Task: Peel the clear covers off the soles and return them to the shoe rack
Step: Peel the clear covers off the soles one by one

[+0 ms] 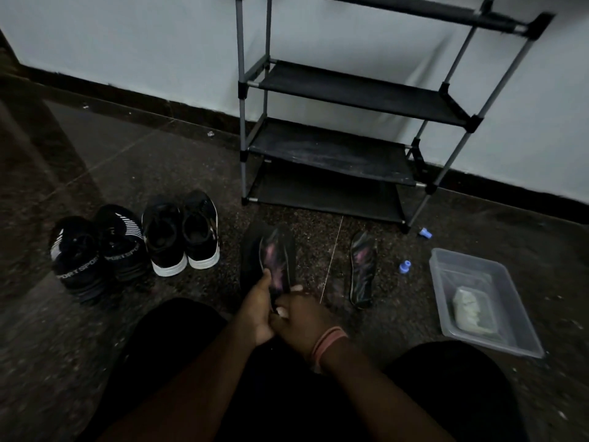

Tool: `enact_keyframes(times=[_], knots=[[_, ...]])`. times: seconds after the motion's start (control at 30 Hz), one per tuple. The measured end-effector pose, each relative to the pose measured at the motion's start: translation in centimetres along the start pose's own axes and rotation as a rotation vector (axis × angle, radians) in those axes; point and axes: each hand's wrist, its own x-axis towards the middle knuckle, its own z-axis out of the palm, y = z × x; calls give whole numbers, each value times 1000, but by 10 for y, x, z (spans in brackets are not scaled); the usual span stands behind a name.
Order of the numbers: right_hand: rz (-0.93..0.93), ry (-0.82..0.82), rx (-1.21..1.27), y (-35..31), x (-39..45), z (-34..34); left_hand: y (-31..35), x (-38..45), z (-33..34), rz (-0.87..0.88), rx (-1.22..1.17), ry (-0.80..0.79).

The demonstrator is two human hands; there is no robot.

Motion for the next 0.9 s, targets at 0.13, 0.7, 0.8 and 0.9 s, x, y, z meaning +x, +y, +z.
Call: enact_keyframes(times=[0.13,0.7,0.8,0.9], knots=[[150,143,761,2,-12,-36,-1,-10,-2,43,-110,-28],[-120,232,-92,7,-9,-27,-26,-22,6,-50,-16,-164],[-84,67,-109,-4,-16,-12,-27,-14,0,-22,-49,-137],[-115,19,-100,-8,-27,-3,-26,-6,-6,-65,-91,-132]])
